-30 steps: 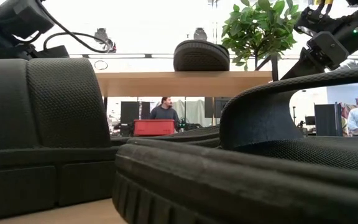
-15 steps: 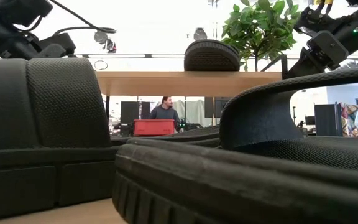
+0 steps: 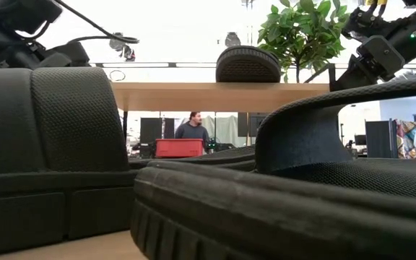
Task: Pick and place slides into the shelf
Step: Adjust the shelf
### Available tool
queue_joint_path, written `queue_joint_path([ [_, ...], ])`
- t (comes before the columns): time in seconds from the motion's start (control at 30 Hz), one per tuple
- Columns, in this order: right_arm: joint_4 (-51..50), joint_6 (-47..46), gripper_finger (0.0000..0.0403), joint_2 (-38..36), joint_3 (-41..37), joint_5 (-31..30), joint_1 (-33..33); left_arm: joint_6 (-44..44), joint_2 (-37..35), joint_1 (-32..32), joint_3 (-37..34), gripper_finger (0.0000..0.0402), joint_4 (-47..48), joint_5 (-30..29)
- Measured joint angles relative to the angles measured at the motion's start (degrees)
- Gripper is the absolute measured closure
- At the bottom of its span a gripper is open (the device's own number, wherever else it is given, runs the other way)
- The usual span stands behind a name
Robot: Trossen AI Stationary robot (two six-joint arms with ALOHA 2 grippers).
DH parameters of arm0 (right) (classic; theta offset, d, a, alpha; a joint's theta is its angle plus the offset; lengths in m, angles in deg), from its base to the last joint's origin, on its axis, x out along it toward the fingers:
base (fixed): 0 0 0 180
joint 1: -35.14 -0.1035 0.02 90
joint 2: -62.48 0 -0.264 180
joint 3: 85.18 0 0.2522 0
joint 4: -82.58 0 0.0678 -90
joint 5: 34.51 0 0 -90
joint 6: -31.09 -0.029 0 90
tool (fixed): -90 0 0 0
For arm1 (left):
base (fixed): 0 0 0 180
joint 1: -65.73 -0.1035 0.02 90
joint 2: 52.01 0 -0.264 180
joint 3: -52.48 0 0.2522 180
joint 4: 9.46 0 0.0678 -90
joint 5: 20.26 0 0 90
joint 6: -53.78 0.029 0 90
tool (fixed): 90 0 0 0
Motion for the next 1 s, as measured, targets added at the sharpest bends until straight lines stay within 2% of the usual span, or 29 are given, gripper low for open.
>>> queue_joint_path([
  [0.33, -0.2, 0.03, 0.0403, -0.02, -0.02, 0.0, 0.0, -0.01, 1.81, 0.32, 0.0, 0.0401, -0.77, -0.47],
  [0.53, -1.57, -2.21, 0.0403, 0.0, -0.02, 0.02, 0.0, -4.14, 0.16, -0.7, 0.07, 0.0401, 4.17, -0.39],
  [0.77, -1.54, -2.59, 0.0403, 0.0, -0.02, 1.53, 0.0, -3.91, -0.81, -0.88, -0.07, 0.0399, 6.54, 0.26],
  [1.0, -1.64, -3.17, 0.0403, 0.0, -0.02, 1.41, 0.0, -7.32, -0.88, -0.89, -0.07, 0.0401, 9.1, -3.08],
])
